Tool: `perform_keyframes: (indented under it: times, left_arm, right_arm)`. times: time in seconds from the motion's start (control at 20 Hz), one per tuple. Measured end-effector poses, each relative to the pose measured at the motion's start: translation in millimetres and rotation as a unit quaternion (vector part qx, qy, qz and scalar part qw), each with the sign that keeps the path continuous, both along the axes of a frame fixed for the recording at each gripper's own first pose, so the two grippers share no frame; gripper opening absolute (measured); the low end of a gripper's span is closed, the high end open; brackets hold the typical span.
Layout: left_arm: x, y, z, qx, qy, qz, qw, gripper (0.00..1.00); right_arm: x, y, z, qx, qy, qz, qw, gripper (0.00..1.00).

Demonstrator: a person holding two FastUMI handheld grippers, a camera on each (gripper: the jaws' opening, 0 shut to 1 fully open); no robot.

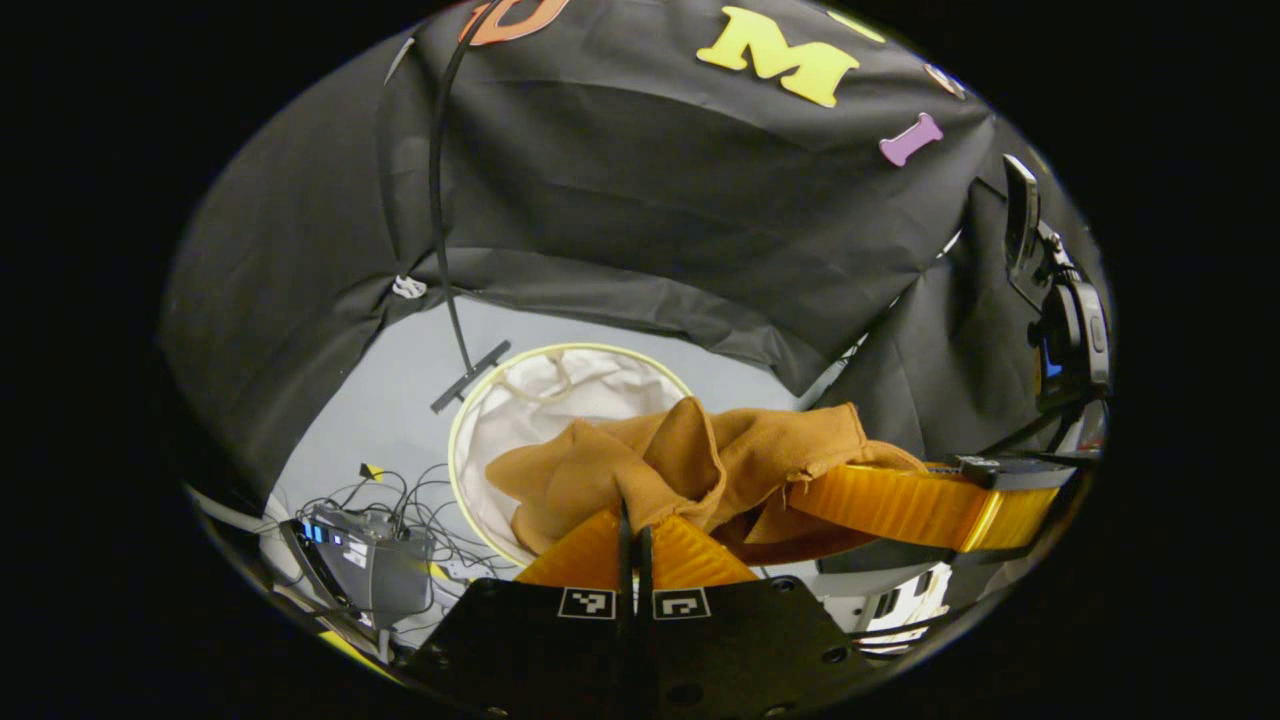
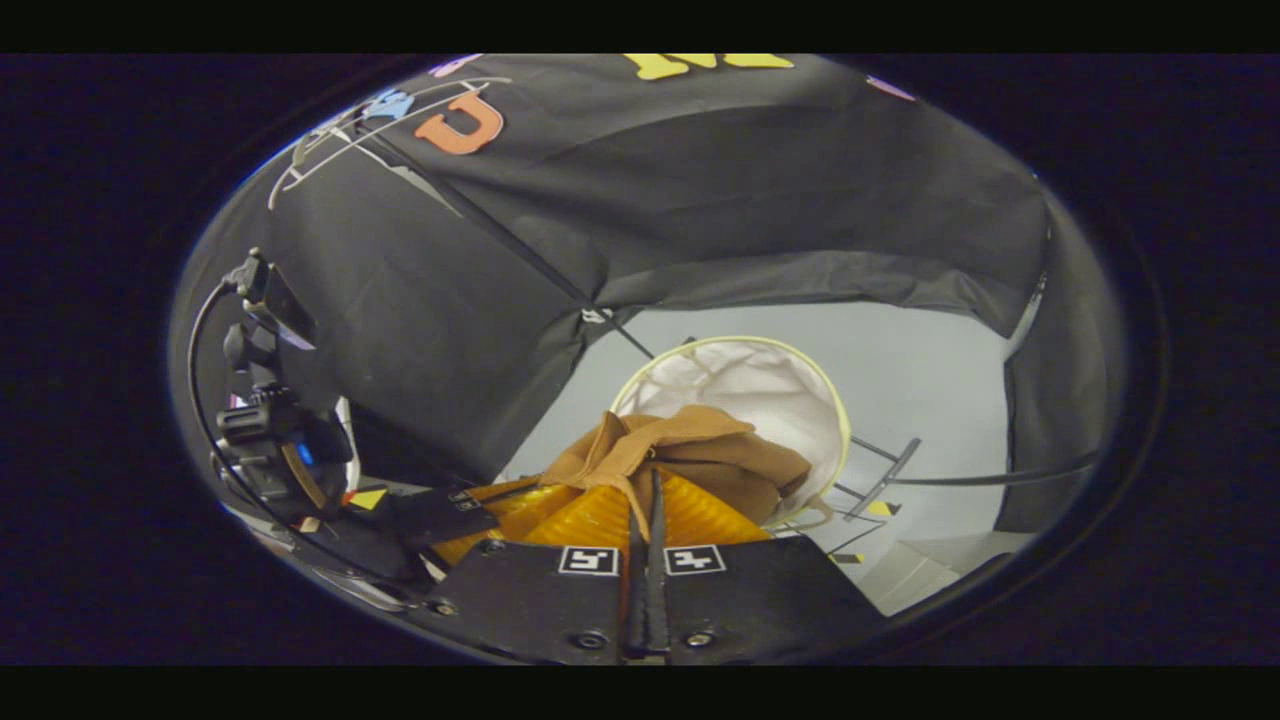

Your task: Grasp the clothes on the hanger with both hands and then place them into the laundry hamper below.

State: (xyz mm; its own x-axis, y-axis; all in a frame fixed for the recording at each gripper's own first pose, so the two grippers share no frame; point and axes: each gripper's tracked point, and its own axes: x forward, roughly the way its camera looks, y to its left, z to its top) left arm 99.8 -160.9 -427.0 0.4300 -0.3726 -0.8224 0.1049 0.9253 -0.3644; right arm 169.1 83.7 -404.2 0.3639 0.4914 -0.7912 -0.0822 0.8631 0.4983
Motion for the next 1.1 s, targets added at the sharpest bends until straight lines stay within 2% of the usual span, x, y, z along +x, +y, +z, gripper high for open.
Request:
perform_keyframes:
  times: [0.2, 0.45, 0.55, 0.6, 0.65, 0.7, 0.8, 0.85, 0.9, 1.0, 1.1]
  left_arm:
    - [-10.1, 11.6, -5.1, 0.028, 0.003, -0.006, 1.0, 0.0]
    - [-12.8, 26.4, -8.0, 0.052, 0.01, 0.005, 0.999, 0.0]
    - [-12.0, 34.3, -8.8, 0.06, 0.007, 0.01, 0.998, 0.0]
    - [-8.5, 33.4, -7.3, 0.052, 0.002, 0.013, 0.999, 0.01]
    - [-4.1, 31.9, -3.9, 0.042, -0.006, 0.017, 0.999, 0.06]
    - [-0.4, 30.0, 4.8, 0.032, -0.013, 0.017, 0.999, 0.29]
    - [7.9, 36.3, 13.3, 0.046, -0.031, 0.013, 0.998, 0.76]
    - [10.9, 41.9, 15.9, 0.057, -0.04, 0.01, 0.998, 1.0]
    - [11.6, 45.0, 17.3, 0.059, -0.045, 0.007, 0.997, 0.96]
    - [11.9, 48.0, 19.2, 0.059, -0.048, 0.006, 0.997, 1.0]
    - [10.1, 50.1, 21.7, 0.053, -0.048, 0.006, 0.997, 0.96]
  right_arm:
    - [-3.0, -0.7, -3.8, -0.024, -0.005, 0.008, 1.0, 0.03]
    - [-7.2, -5.8, -11.7, -0.059, -0.001, -0.015, 0.998, 0.04]
    - [-6.3, 4.4, -8.6, -0.036, 0.001, -0.033, 0.999, 0.06]
    - [-3.2, 3.8, -7.3, -0.031, -0.001, -0.041, 0.999, 0.13]
    - [1.2, 1.3, -4.5, -0.034, -0.008, -0.049, 0.998, 0.29]
    - [5.8, -3.5, -2.7, -0.043, -0.016, -0.051, 0.998, 0.44]
    - [15.2, -7.5, 2.9, -0.054, -0.038, -0.051, 0.997, 0.75]
    - [18.7, -10.8, 5.3, -0.065, -0.048, -0.049, 0.996, 0.75]
    - [18.1, -12.9, 10.0, -0.072, -0.055, -0.046, 0.995, 0.77]
    - [16.8, -8.4, 16.8, -0.076, -0.06, -0.043, 0.994, 0.78]
    - [16.5, -4.1, 22.8, -0.07, -0.066, -0.044, 0.994, 0.79]
